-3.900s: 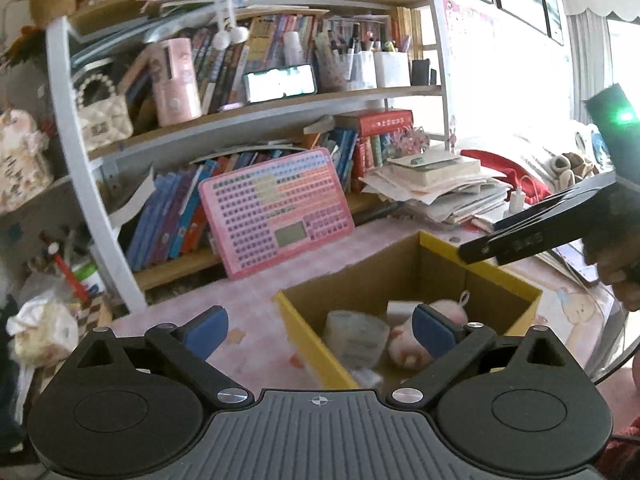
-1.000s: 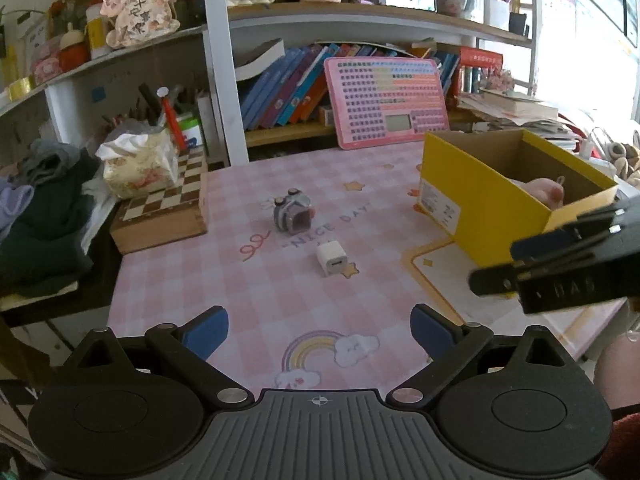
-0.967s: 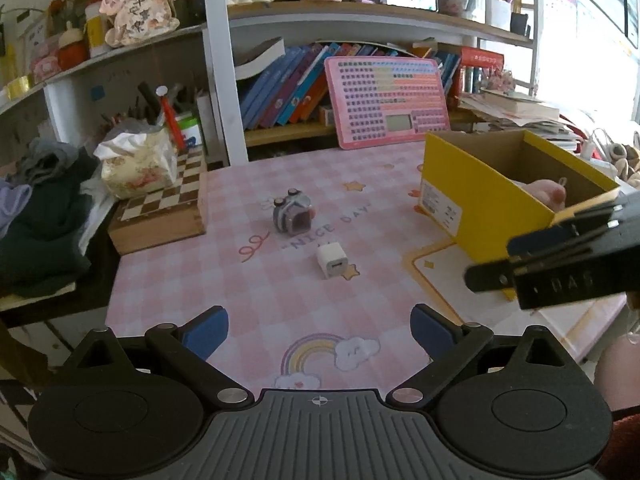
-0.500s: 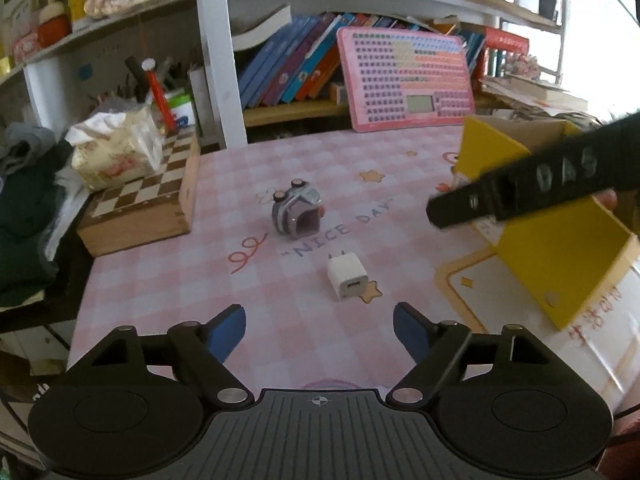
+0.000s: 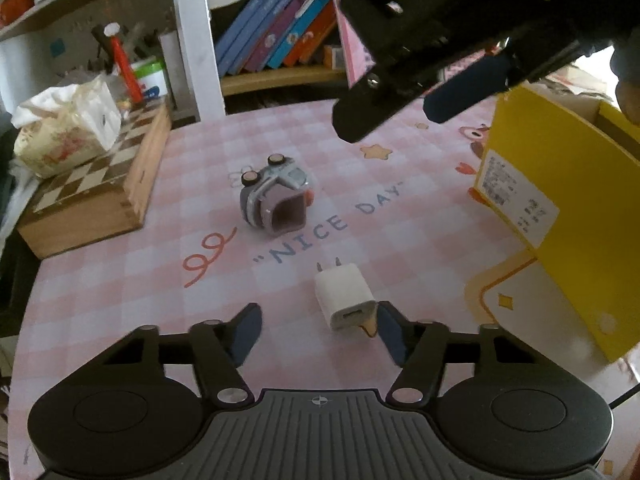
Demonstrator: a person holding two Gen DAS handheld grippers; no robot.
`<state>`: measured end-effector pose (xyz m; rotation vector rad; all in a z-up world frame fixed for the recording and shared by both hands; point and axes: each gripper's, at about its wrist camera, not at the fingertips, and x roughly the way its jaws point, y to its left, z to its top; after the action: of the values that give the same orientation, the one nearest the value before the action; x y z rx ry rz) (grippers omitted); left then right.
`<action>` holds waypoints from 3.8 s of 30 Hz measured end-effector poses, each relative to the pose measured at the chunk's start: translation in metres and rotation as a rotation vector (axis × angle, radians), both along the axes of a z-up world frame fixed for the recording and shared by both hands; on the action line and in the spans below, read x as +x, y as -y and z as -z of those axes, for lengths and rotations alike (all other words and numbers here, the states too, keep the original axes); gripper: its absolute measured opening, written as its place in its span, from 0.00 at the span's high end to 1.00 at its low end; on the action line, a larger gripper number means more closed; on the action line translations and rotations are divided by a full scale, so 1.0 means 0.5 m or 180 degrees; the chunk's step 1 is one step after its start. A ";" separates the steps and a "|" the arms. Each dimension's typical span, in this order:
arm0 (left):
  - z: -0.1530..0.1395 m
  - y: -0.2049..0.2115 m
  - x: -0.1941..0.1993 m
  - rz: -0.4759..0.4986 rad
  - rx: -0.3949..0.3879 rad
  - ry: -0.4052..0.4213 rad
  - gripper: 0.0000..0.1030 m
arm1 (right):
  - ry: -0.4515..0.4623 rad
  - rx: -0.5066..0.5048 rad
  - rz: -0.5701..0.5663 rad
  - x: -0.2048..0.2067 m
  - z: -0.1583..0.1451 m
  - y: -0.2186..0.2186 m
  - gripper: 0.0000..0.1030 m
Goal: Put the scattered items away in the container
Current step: 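Lower the right tool onto the grey toy truck while the left tool approaches the white plug, then close the right gripper on the toy truck while the left gripper grasps the white plug, then carry the toy truck and white plug over the yellow box with both tools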
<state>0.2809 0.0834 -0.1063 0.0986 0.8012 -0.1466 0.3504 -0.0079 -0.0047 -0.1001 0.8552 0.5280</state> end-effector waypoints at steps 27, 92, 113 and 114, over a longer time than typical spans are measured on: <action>0.018 0.022 0.048 -0.0105 -0.0085 0.0053 0.43 | -0.0221 -0.0618 -0.0642 0.158 0.115 -0.150 0.21; -0.287 -0.062 -0.404 0.0458 -0.0507 0.0743 0.65 | 0.0272 0.0181 0.0295 -0.404 -0.100 0.132 0.41; -0.267 0.021 -0.445 0.1051 -0.0717 0.0581 0.65 | 0.0183 0.0049 0.1036 -0.570 -0.066 0.257 0.41; -0.265 0.027 -0.444 0.1082 -0.0726 0.0568 0.65 | 0.0178 0.0044 0.1073 -0.573 -0.066 0.265 0.41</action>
<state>0.0589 0.0700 0.0264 0.0309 0.5800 -0.5418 0.0639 -0.1403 0.0281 0.0422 0.7934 0.2138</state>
